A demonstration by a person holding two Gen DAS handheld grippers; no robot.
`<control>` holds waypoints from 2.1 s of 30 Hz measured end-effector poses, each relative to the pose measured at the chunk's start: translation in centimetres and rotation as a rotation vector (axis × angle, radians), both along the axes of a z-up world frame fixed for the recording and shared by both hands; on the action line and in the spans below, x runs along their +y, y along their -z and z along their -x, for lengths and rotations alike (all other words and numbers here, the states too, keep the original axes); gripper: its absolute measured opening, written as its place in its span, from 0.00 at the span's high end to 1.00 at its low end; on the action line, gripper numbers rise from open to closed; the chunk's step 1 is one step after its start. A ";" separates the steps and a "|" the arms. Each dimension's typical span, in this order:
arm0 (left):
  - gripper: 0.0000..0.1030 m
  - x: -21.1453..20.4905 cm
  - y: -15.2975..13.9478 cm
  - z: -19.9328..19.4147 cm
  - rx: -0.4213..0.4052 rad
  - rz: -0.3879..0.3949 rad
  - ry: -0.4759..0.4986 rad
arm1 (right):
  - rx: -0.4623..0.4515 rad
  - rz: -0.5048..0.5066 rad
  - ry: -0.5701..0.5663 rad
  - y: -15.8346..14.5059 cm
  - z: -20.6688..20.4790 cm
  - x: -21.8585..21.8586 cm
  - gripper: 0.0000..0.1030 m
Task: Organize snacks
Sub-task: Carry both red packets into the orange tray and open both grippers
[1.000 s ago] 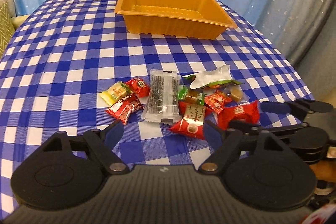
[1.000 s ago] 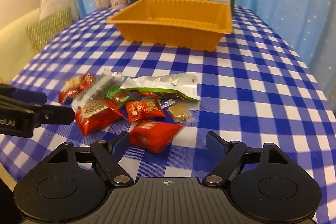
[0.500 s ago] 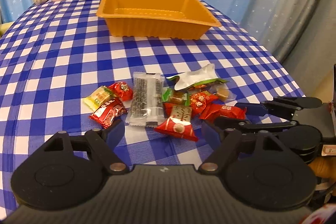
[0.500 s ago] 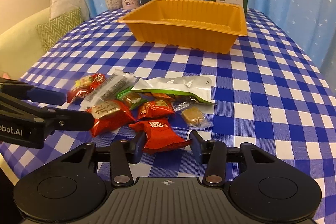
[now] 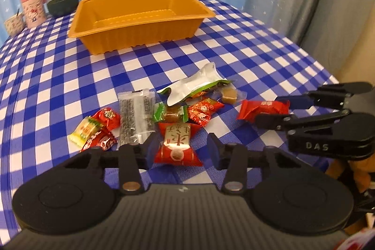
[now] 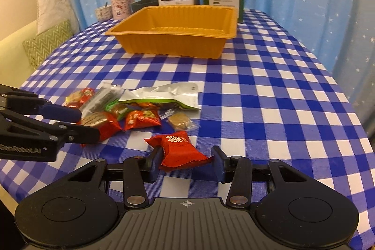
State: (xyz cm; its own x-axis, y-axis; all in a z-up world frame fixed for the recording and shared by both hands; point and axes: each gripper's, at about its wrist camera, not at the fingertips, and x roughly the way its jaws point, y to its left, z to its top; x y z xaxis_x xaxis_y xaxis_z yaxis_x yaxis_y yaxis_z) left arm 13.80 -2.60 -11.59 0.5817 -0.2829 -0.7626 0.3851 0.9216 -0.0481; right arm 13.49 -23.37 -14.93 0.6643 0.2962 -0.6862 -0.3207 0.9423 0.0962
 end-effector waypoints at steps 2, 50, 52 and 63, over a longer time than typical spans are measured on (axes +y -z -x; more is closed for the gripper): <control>0.64 -0.4 0.3 -0.3 0.004 -0.020 0.013 | -0.004 0.004 0.002 -0.1 0.1 -0.1 0.56; 0.81 1.6 -6.9 -17.2 -0.247 0.085 -0.160 | -0.251 -0.101 0.102 -7.9 -16.4 0.1 0.56; 0.81 2.1 -6.6 -18.2 -0.247 0.091 -0.176 | -0.241 -0.105 0.099 -7.7 -18.1 0.6 0.56; 0.81 3.5 -4.0 -21.8 -0.232 0.123 -0.227 | -0.183 -0.076 0.082 -5.2 -23.3 3.3 0.56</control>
State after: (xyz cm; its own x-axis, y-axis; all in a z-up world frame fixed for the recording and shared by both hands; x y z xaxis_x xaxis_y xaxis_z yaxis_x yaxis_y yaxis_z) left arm 35.63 0.86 -7.64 0.7940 -0.2080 -0.5712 0.1849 0.9778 -0.0990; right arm 36.79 -20.05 -9.69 0.7995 0.2829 -0.5299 -0.2624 0.9580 0.1157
